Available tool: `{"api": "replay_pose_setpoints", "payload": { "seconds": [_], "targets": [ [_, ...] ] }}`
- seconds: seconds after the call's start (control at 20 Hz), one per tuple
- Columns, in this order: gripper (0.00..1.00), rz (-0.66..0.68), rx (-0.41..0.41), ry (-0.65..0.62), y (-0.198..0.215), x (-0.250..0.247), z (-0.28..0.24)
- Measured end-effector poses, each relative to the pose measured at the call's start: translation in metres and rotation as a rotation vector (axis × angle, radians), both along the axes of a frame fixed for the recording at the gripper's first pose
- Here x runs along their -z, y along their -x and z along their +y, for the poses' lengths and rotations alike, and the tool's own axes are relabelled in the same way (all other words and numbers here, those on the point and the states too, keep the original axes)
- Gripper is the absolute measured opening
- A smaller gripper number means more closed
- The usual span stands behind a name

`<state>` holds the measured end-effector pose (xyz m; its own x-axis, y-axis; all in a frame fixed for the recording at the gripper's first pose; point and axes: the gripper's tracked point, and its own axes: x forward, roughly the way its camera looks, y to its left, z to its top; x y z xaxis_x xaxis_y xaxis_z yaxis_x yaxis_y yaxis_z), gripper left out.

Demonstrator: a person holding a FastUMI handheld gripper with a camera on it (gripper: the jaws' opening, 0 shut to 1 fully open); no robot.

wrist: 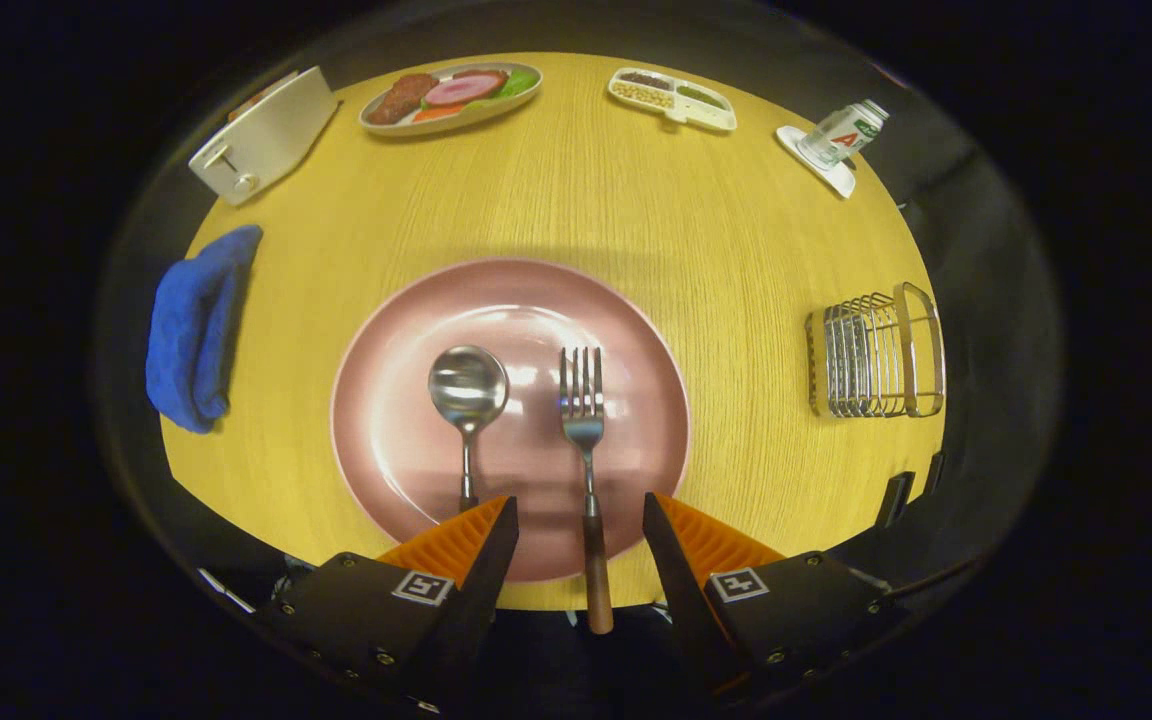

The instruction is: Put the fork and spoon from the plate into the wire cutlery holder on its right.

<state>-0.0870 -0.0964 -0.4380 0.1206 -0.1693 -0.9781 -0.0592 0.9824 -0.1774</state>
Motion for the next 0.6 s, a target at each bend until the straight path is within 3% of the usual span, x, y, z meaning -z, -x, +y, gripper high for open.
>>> {"api": "replay_pose_setpoints", "payload": {
  "seconds": [0.15,0.2,0.6],
  "targets": [
    [0.78,0.065,-0.061,0.049,0.0057,0.0091,-0.0071],
    [0.73,0.079,-0.077,0.058,0.0066,0.0113,-0.0072],
    [0.65,0.097,-0.149,0.109,0.0,0.0121,-0.0076]
  ]
}}
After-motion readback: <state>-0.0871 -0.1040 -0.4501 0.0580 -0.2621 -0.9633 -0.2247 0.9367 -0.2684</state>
